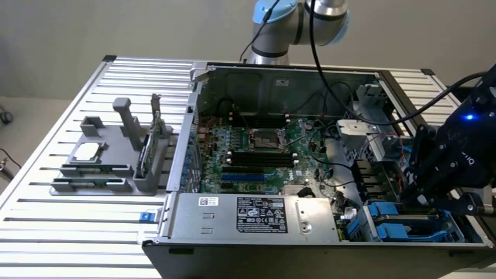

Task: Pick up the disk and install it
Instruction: 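Insert the second disk wire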

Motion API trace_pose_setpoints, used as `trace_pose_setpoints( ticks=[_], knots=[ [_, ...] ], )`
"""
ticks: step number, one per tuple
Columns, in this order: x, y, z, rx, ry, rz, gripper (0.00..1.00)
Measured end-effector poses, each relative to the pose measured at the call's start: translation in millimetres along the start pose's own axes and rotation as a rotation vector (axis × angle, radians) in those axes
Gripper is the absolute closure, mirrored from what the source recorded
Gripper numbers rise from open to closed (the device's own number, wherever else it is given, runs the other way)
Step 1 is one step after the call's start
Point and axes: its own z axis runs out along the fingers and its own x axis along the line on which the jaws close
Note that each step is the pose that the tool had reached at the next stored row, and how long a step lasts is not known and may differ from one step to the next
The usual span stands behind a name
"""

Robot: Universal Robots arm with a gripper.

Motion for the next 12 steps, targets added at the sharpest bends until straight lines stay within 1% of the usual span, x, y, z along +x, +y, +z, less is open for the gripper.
trace_pose_setpoints(
  ticks=[12],
  knots=[
    [-0.9,0.3,3.4,0.0000,0.0001,-0.018,0.84]
  ],
)
